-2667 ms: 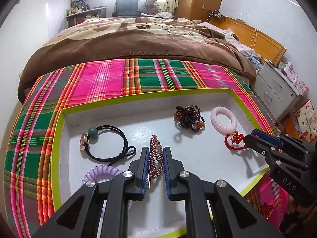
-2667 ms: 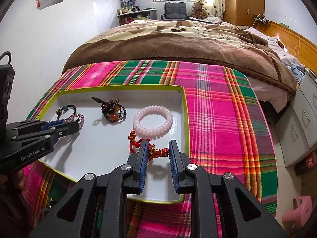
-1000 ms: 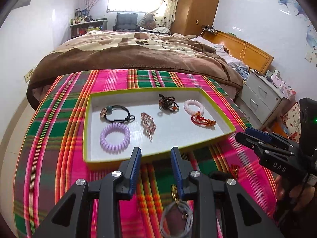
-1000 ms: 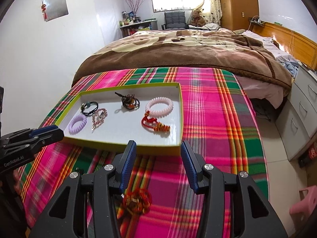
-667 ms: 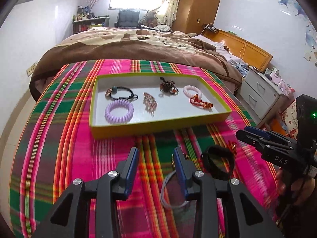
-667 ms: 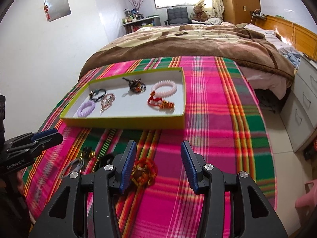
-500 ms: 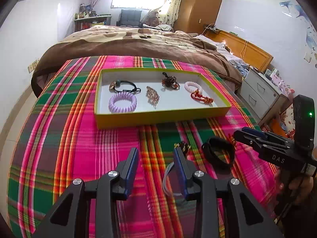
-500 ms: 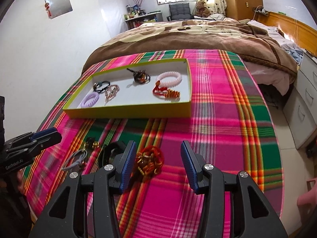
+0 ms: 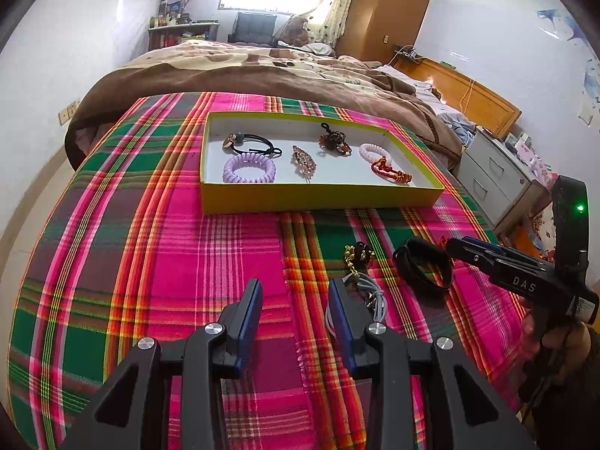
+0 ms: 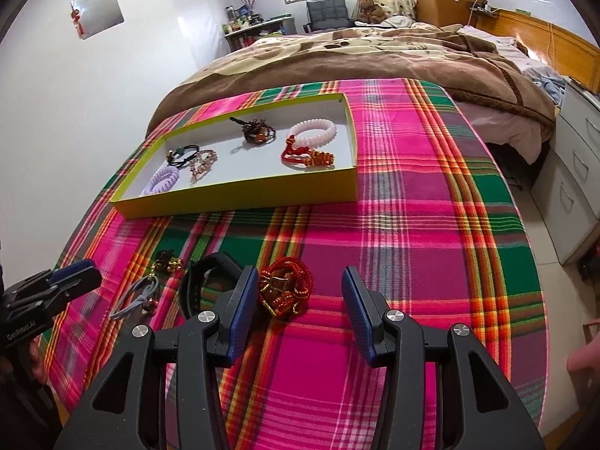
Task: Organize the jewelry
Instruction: 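Grasp the gray cord hair tie with the left tool while the right tool grasps the red-orange coiled ornament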
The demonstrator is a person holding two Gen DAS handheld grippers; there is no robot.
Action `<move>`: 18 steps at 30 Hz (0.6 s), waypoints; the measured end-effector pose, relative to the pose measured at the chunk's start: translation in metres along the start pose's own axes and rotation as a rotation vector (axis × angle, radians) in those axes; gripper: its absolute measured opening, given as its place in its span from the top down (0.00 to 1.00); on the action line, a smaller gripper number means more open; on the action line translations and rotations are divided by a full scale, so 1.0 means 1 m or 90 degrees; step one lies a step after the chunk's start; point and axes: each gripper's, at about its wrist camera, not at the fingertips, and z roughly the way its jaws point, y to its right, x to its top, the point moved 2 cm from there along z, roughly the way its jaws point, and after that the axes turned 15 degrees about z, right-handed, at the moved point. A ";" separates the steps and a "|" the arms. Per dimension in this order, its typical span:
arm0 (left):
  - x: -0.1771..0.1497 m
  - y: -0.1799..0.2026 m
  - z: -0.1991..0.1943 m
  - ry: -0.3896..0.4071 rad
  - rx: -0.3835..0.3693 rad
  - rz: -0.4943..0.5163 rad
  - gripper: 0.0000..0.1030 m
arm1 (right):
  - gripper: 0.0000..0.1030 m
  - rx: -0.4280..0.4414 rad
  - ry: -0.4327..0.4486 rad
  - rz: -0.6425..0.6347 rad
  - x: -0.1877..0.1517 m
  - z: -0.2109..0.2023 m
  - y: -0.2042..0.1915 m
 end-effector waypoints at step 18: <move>-0.002 0.008 0.001 -0.002 -0.018 0.006 0.65 | 0.84 -0.035 -0.005 -0.010 -0.003 0.006 0.006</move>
